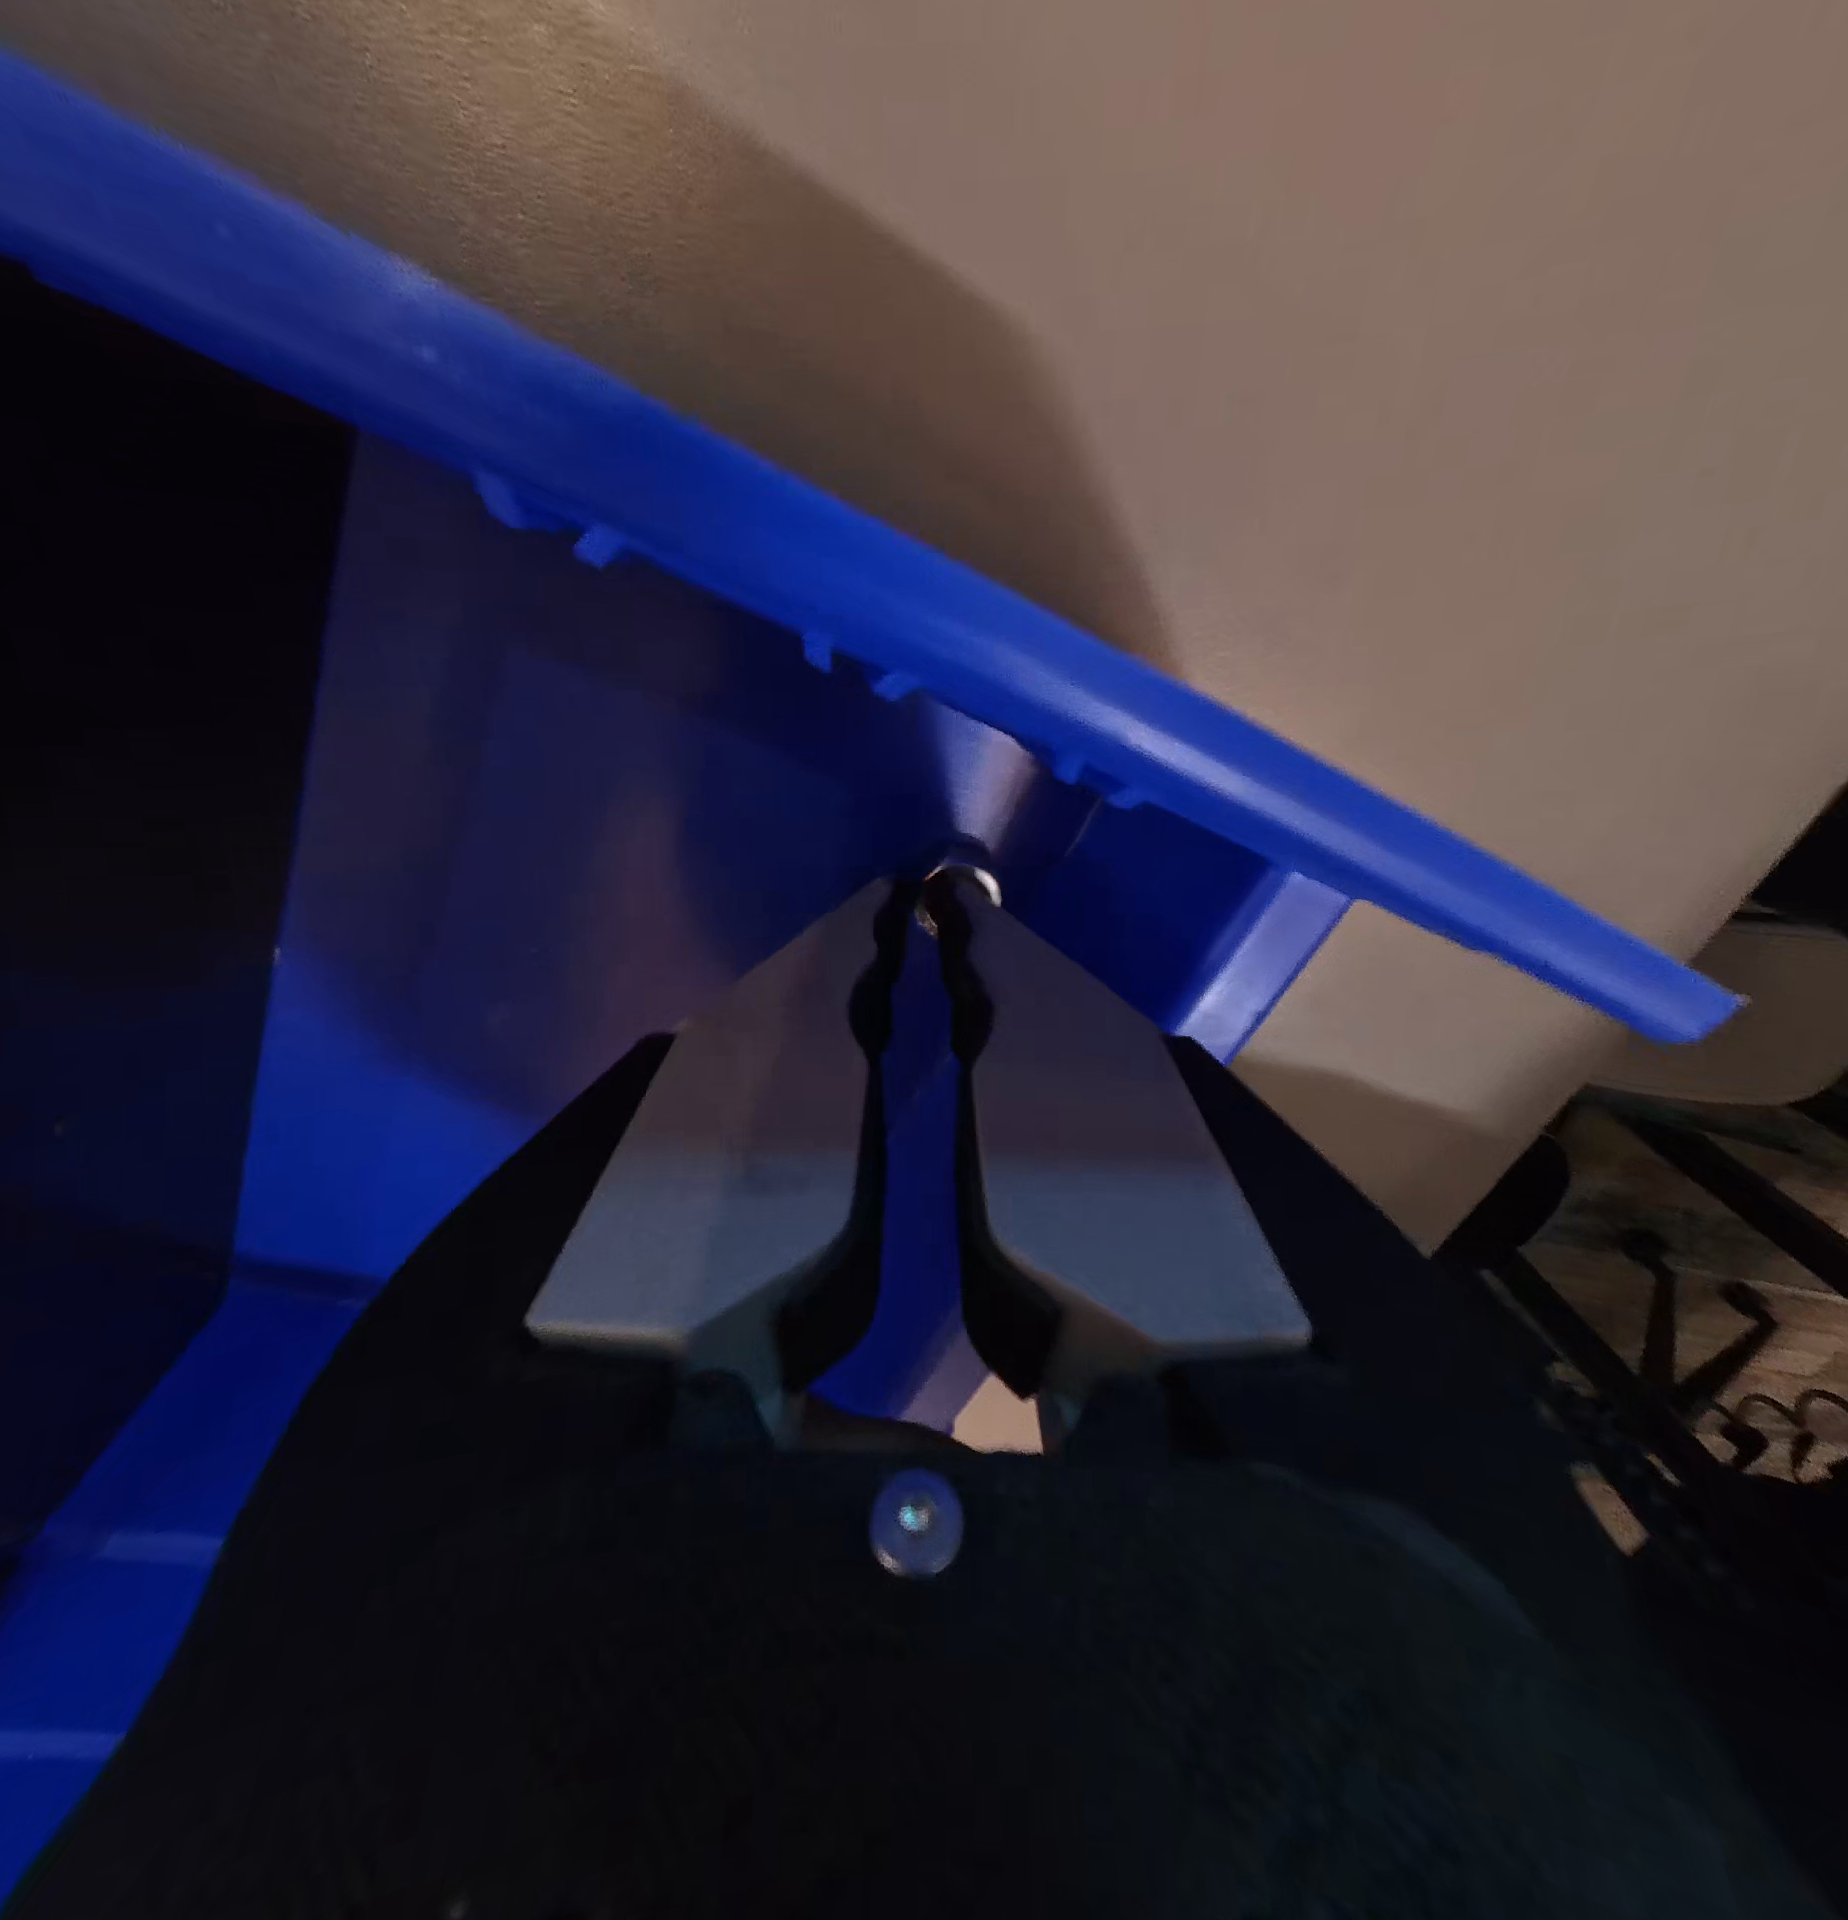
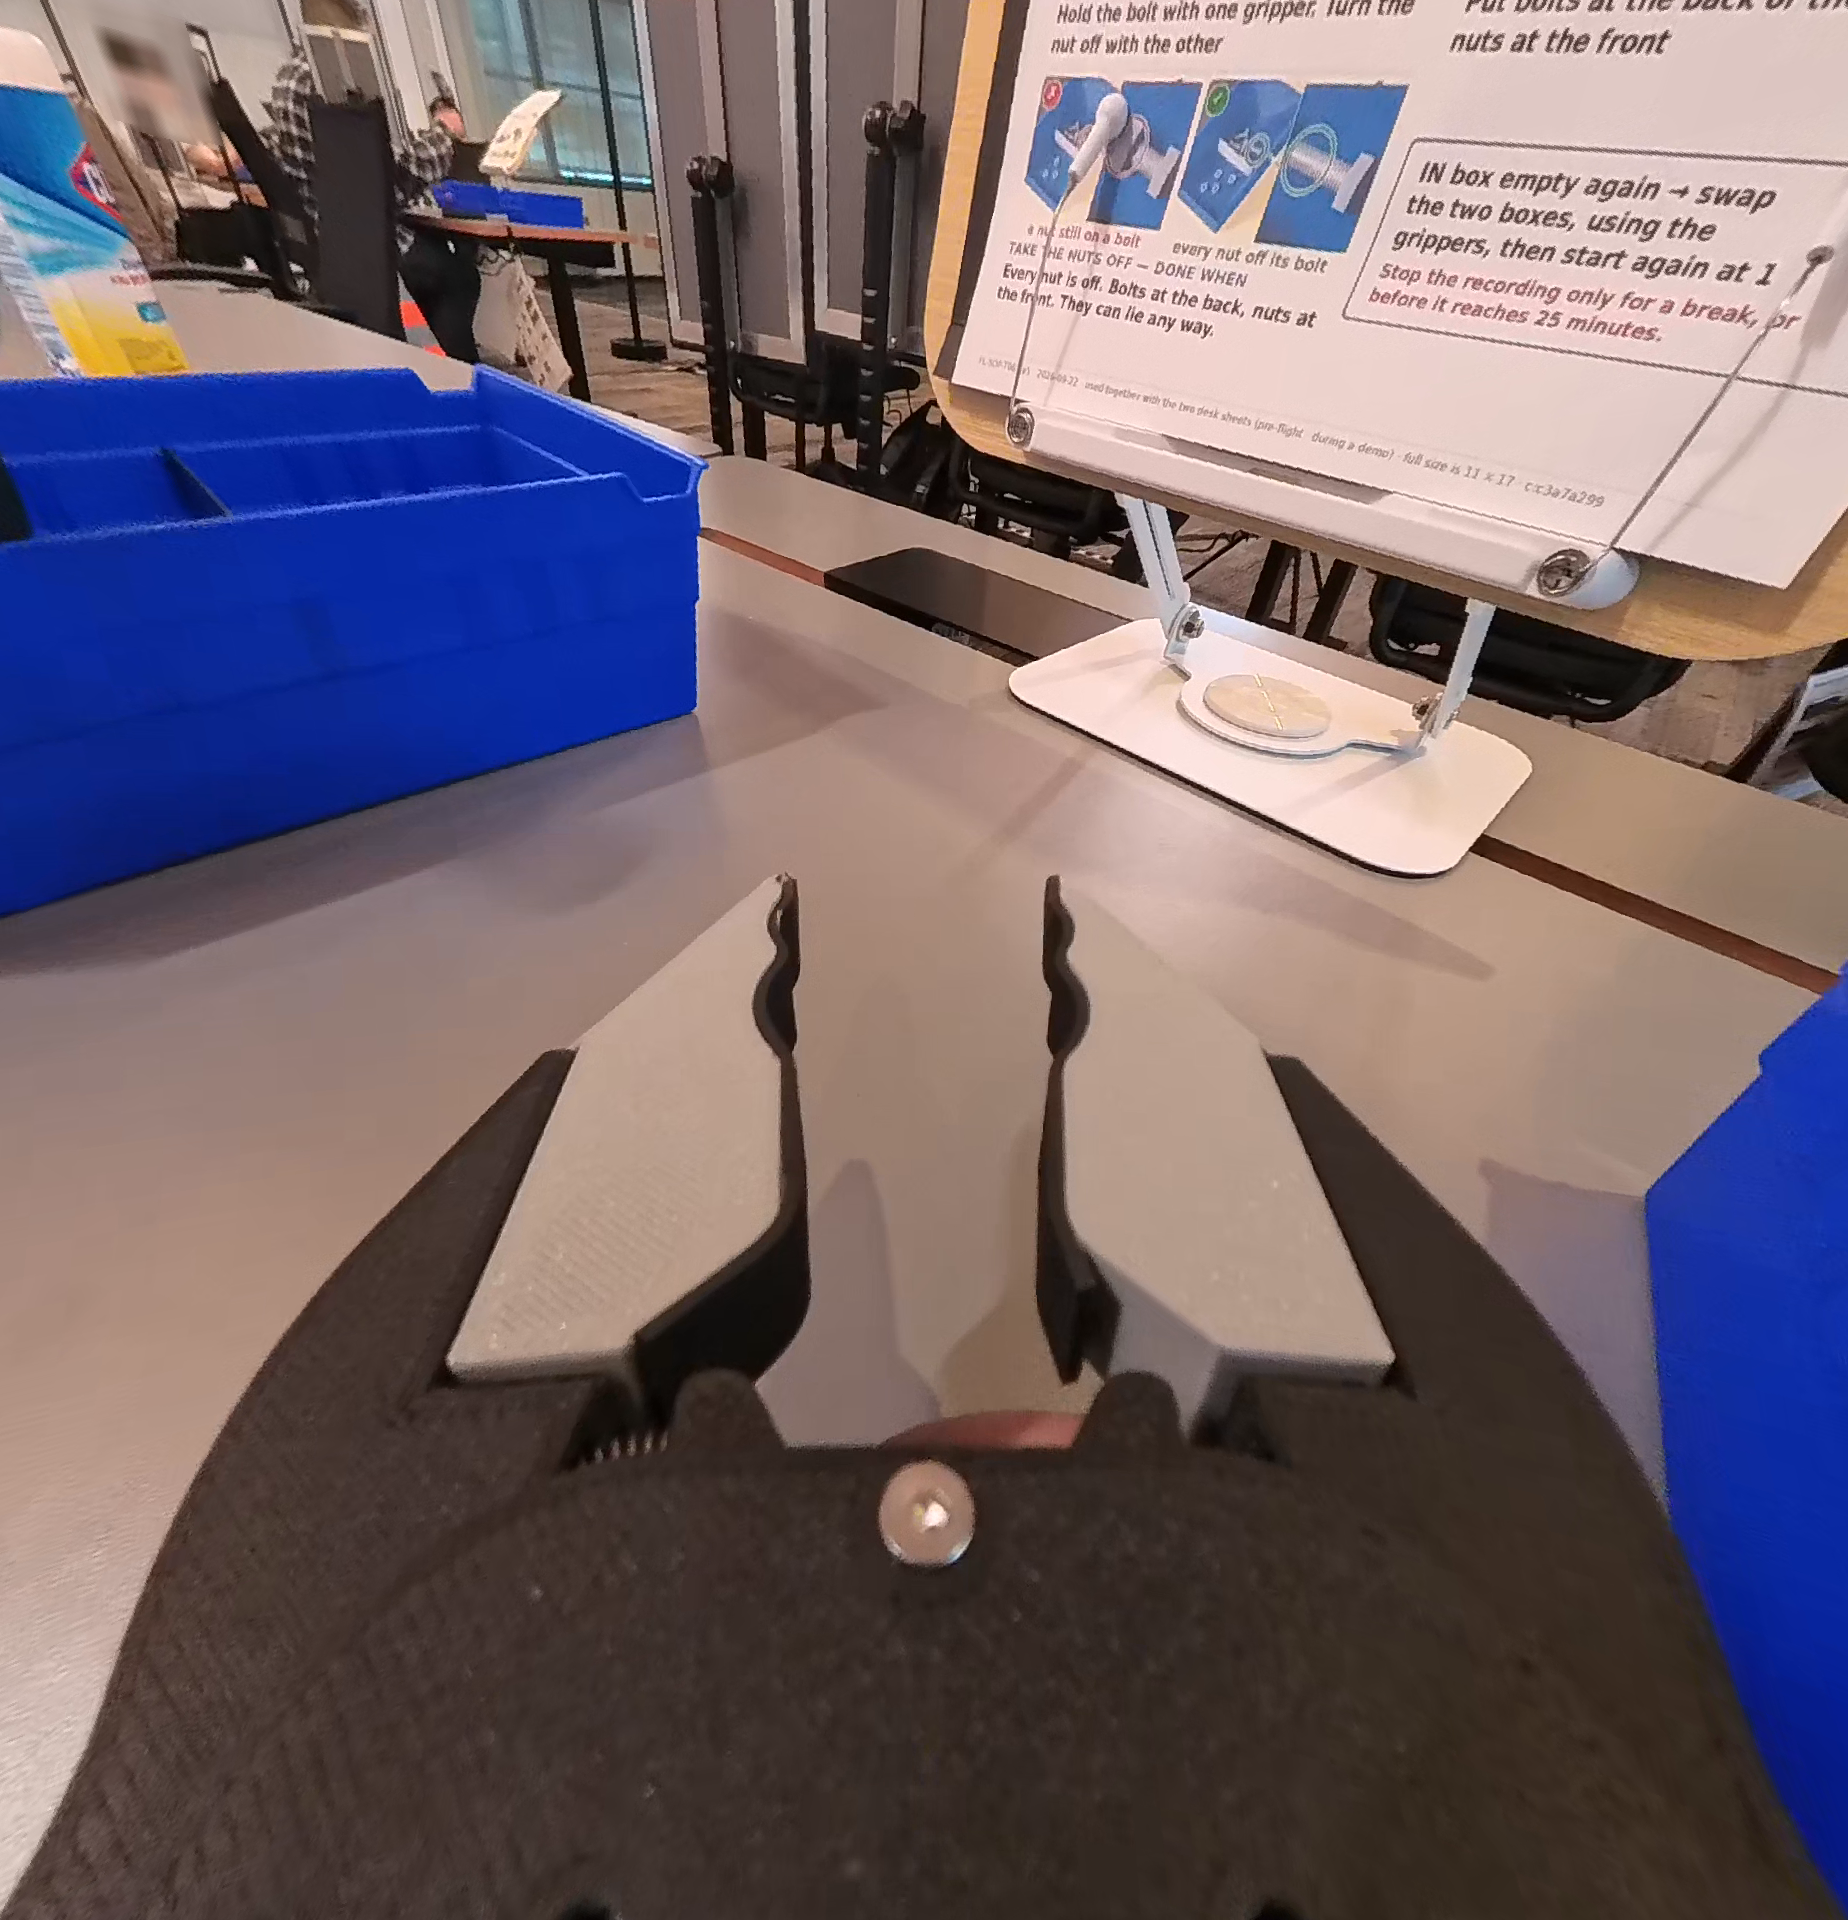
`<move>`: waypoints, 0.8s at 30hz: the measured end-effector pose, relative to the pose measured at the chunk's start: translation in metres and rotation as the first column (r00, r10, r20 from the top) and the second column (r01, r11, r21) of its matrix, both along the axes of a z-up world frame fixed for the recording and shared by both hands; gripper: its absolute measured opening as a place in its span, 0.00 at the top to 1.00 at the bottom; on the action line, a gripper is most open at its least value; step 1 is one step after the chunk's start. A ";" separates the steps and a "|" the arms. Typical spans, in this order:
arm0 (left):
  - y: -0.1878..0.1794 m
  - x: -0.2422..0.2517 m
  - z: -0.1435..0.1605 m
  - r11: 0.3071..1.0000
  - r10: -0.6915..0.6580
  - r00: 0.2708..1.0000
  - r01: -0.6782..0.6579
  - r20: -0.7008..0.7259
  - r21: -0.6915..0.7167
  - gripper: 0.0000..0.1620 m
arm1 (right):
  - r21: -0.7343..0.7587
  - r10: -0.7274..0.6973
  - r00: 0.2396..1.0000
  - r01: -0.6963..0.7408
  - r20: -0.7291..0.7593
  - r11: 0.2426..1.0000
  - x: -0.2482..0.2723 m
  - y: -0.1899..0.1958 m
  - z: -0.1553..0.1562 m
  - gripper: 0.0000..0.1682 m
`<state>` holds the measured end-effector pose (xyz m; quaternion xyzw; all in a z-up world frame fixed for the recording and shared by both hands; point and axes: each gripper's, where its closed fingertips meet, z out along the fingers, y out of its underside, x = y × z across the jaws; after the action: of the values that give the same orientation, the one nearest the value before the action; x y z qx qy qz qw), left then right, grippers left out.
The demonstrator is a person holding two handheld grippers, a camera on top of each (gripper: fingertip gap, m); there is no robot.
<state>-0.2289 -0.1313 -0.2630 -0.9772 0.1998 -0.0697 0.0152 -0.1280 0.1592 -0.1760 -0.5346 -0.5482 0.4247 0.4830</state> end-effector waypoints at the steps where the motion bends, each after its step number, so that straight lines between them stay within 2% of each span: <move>1: 0.001 -0.004 0.000 1.000 0.000 1.000 0.000 -0.019 0.016 0.98 | -0.001 0.001 1.000 -0.001 -0.001 1.000 0.000 0.000 0.000 0.74; 3: 0.001 -0.015 0.000 0.999 0.032 0.998 -0.030 -0.054 0.038 0.98 | -0.004 0.005 1.000 -0.005 0.002 1.000 0.000 -0.001 -0.001 0.74; 6: 0.004 -0.020 0.011 0.990 0.088 0.996 -0.086 -0.011 0.108 0.98 | 0.001 0.006 1.000 -0.006 0.007 1.000 -0.001 -0.002 -0.002 0.74; 11: 0.007 -0.030 0.056 0.946 0.173 0.985 -0.162 -0.016 0.279 0.98 | -0.002 0.004 1.000 -0.004 -0.004 1.000 0.001 -0.001 0.001 0.74; 13: 0.015 -0.026 0.084 0.898 0.204 0.979 -0.188 0.003 0.399 0.98 | -0.006 0.025 1.000 -0.025 0.002 1.000 0.000 -0.005 0.001 0.73; 15: 0.037 -0.012 0.122 0.792 0.230 0.971 -0.226 0.065 0.567 0.98 | -0.016 0.097 0.995 -0.096 0.021 0.995 -0.001 -0.018 0.000 0.73; 17: 0.056 0.025 0.145 0.735 0.169 0.973 -0.232 0.159 0.637 0.98 | 0.009 0.117 0.993 -0.117 0.030 0.993 0.000 -0.024 0.002 0.74; 19: 0.073 0.058 0.142 0.750 0.114 0.988 -0.153 0.103 0.643 0.98 | 0.083 0.083 0.996 -0.085 0.019 0.993 0.002 -0.020 0.010 0.74; 21: 0.093 0.093 0.125 0.795 0.043 0.998 -0.055 0.034 0.604 0.98 | 0.158 0.033 0.999 -0.035 0.011 0.987 0.005 -0.012 0.017 0.74; 24: 0.126 0.142 0.087 0.854 -0.056 0.998 0.040 0.016 0.519 0.98 | 0.208 -0.021 0.999 0.015 0.028 0.978 0.008 -0.002 0.017 0.73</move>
<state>-0.0870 -0.0049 -0.1761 -0.9306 0.2352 -0.0287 0.2790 -0.1203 0.1575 -0.1586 -0.4924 -0.5920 0.3525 0.5317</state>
